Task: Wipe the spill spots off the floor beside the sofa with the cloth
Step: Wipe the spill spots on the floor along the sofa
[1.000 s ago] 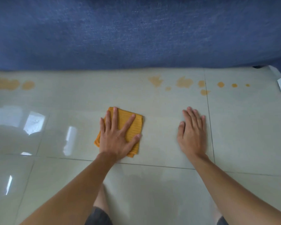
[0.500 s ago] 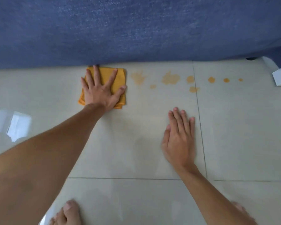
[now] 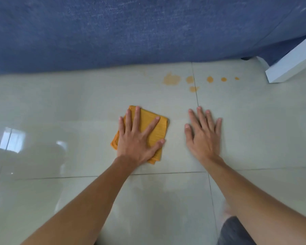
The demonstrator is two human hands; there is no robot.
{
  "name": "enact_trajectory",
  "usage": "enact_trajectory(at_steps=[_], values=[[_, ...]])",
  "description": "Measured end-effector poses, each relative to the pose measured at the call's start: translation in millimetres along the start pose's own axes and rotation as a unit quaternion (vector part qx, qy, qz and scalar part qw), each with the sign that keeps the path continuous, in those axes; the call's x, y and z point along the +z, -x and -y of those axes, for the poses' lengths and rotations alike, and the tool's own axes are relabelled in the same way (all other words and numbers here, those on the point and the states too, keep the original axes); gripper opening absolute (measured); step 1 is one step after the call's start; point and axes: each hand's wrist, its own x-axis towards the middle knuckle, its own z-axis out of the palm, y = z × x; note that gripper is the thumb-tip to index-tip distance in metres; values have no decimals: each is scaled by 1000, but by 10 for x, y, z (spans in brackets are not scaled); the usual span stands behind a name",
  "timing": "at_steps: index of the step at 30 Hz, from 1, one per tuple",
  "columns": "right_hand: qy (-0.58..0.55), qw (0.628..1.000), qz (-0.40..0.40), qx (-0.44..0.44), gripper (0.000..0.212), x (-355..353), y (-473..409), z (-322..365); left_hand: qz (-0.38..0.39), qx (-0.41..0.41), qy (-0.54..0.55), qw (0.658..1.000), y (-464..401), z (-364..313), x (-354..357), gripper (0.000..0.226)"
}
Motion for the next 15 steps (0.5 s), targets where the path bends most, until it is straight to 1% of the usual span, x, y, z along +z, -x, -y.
enact_trajectory(at_steps=[3, 6, 9, 11, 15], values=[[23, 999, 28, -4, 59, 10, 19, -30, -3, -35, -10, 999, 219, 347, -3, 76], [25, 999, 34, 0, 60, 23, 16, -15, -1, -95, -16, 995, 132, 673, -42, 78], [22, 999, 25, -2, 59, 33, 30, -10, -13, -142, -13, 990, -244, 839, -94, 77], [24, 1000, 20, -4, 59, 40, 38, -12, -11, -158, -9, 987, -584, 864, -133, 77], [21, 1000, 5, -4, 58, 46, 31, -13, -4, -140, -4, 990, -1345, 700, -189, 78]])
